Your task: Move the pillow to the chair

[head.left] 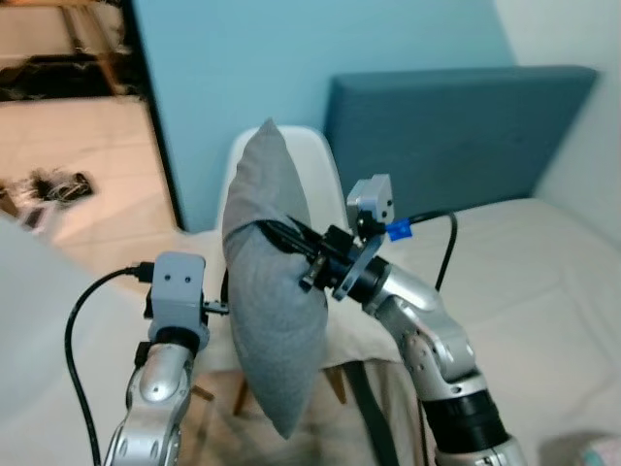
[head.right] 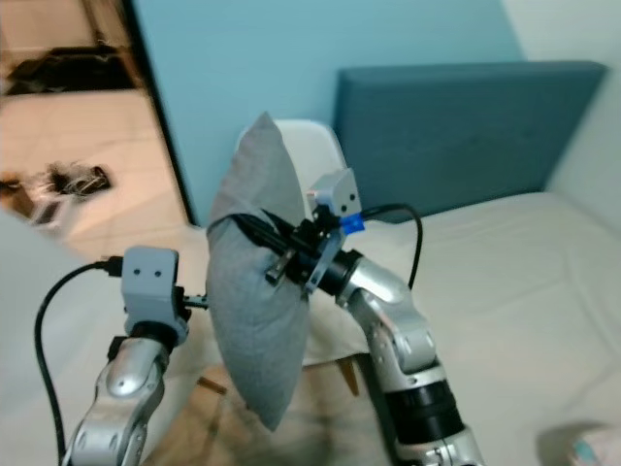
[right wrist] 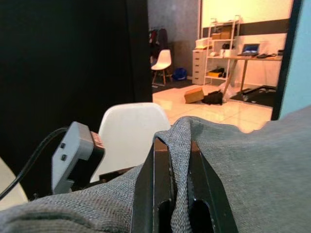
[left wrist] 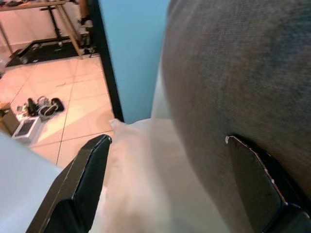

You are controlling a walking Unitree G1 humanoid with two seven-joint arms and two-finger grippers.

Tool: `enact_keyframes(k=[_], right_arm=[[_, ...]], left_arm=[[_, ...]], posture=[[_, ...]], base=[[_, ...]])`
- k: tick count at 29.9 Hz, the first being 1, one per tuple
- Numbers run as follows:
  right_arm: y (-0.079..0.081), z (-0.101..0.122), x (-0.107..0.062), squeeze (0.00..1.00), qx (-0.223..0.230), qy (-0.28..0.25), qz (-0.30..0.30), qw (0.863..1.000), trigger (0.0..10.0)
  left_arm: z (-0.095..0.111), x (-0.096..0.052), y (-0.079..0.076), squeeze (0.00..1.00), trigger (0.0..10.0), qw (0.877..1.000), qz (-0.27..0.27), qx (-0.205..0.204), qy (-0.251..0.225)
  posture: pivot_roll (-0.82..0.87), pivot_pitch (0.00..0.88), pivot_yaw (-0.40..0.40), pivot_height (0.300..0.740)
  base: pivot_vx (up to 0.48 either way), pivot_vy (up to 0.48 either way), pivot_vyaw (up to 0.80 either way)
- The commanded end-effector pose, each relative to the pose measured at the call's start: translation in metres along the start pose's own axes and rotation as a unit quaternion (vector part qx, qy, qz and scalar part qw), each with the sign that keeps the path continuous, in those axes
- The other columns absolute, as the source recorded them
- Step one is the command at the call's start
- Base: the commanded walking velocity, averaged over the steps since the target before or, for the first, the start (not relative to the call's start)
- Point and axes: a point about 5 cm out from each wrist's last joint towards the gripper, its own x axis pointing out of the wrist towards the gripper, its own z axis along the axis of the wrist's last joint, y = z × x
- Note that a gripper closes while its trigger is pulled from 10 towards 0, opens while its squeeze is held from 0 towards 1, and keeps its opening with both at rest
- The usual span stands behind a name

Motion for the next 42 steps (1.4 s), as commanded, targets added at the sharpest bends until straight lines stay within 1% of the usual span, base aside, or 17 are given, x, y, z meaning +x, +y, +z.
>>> enact_keyframes(k=[1, 13, 23, 34, 38, 40, 41, 42], right_arm=[[0.010, 0.013, 0.007, 0.00, -0.010, -0.030, 0.031, 0.999, 10.0], [0.009, 0.011, 0.006, 0.00, -0.008, -0.026, 0.029, 0.999, 10.0], [0.008, 0.001, 0.002, 0.00, -0.003, -0.008, 0.025, 1.000, 10.0], [0.007, -0.001, 0.001, 0.00, -0.003, -0.002, 0.023, 1.000, 10.0], [0.006, -0.003, 0.000, 0.00, -0.004, 0.002, 0.021, 1.000, 10.0], [0.006, -0.003, 0.000, 0.00, -0.004, 0.002, 0.021, 1.000, 10.0], [0.005, -0.004, -0.001, 0.00, -0.004, 0.006, 0.018, 1.000, 10.0], [0.001, -0.010, -0.004, 0.00, -0.006, 0.018, 0.005, 1.000, 10.0]], left_arm=[[-0.002, -0.001, -0.005, 0.00, 10.0, 1.000, -0.010, -0.007, 0.004], [-0.003, 0.000, -0.005, 0.00, 10.0, 1.000, -0.011, -0.006, 0.006], [-0.003, 0.000, -0.005, 0.00, 10.0, 1.000, -0.012, -0.002, 0.006], [-0.002, 0.000, -0.005, 0.00, 10.0, 1.000, -0.012, 0.000, 0.006], [0.000, 0.000, -0.005, 0.00, 10.0, 1.000, -0.011, 0.017, 0.002], [0.000, 0.000, -0.005, 0.00, 10.0, 1.000, -0.011, 0.017, 0.002], [0.000, 0.001, -0.005, 0.00, 10.0, 1.000, -0.009, 0.026, 0.006], [0.002, 0.005, -0.001, 0.00, 10.0, 1.000, 0.007, 0.027, 0.003]], posture=[[0.00, 0.000, -0.095, 0.740], [0.00, 0.000, -0.095, 0.740], [0.00, 0.000, -0.096, 0.740], [0.01, 0.000, -0.095, 0.740], [0.01, 0.000, -0.098, 0.740], [0.01, 0.000, -0.098, 0.740], [0.01, 0.000, -0.096, 0.740], [0.01, 0.000, -0.096, 0.740]], base=[[0.000, 0.000, 0.77], [0.000, 0.000, 0.77], [0.000, 0.000, 0.77], [0.000, 0.000, 0.77], [0.000, 0.000, 0.77], [0.000, 0.000, 0.77], [0.000, 0.000, 0.77], [0.000, 0.000, 0.77]])
